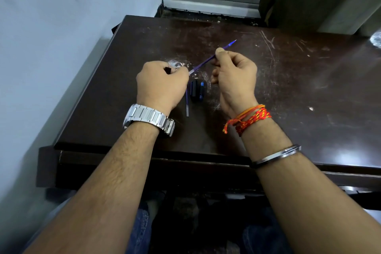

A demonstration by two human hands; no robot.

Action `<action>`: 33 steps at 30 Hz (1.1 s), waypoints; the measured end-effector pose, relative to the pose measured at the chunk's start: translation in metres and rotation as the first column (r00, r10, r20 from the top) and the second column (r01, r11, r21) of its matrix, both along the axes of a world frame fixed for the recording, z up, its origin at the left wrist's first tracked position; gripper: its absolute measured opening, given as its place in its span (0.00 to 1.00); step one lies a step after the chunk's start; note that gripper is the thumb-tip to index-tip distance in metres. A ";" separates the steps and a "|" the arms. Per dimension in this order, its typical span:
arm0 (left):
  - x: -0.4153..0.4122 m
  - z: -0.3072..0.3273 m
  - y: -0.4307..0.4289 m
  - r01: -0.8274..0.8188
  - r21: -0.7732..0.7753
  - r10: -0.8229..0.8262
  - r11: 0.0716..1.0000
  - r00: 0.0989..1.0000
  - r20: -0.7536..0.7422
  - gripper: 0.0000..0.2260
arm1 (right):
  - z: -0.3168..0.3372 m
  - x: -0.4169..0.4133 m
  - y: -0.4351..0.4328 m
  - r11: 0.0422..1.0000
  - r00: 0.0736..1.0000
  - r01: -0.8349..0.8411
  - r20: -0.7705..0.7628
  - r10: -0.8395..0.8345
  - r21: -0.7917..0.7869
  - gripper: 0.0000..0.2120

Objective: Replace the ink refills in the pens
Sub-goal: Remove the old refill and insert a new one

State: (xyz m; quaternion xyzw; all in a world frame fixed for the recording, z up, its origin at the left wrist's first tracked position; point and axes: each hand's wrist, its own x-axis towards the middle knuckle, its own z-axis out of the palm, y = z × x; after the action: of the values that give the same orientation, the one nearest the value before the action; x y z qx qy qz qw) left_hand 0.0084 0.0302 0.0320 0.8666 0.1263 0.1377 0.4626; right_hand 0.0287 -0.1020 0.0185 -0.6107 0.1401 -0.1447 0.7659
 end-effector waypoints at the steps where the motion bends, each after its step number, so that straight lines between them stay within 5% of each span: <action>1: 0.000 0.001 0.000 -0.025 0.021 0.024 0.999 0.999 0.029 0.12 | 0.000 0.001 0.000 1.000 1.000 -0.003 -0.005 0.003 -0.008 0.13; 6: -0.002 0.005 0.000 -0.007 0.040 0.002 0.999 0.991 0.131 0.07 | -0.005 0.001 0.002 0.986 0.995 -0.073 -0.074 0.063 -0.148 0.14; 12: 0.000 -0.004 -0.002 0.172 0.099 -0.169 0.980 0.985 -0.041 0.05 | -0.012 -0.002 0.014 0.942 0.970 -0.228 -0.143 0.197 -0.245 0.19; 16: 0.004 -0.009 0.003 0.145 0.158 -0.129 0.977 0.986 -0.109 0.05 | -0.013 -0.003 0.013 0.911 0.967 -0.224 -0.193 0.165 -0.345 0.17; 23: 0.006 -0.016 0.005 0.106 0.268 -0.047 0.958 0.975 -0.216 0.08 | -0.011 -0.010 0.005 0.650 0.966 -0.232 -0.252 0.064 -0.723 0.07; 33: 0.004 -0.016 0.000 0.166 0.225 -0.109 0.960 0.963 -0.245 0.08 | -0.008 -0.014 0.008 0.587 0.965 -0.248 -0.246 0.084 -0.771 0.04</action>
State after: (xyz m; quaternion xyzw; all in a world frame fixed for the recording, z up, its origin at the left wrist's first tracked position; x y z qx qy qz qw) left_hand 0.0121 0.0306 0.0156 0.9336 0.1002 0.0179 0.3436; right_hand 0.0151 -0.0940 0.0107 -0.9080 0.0732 -0.0625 0.4078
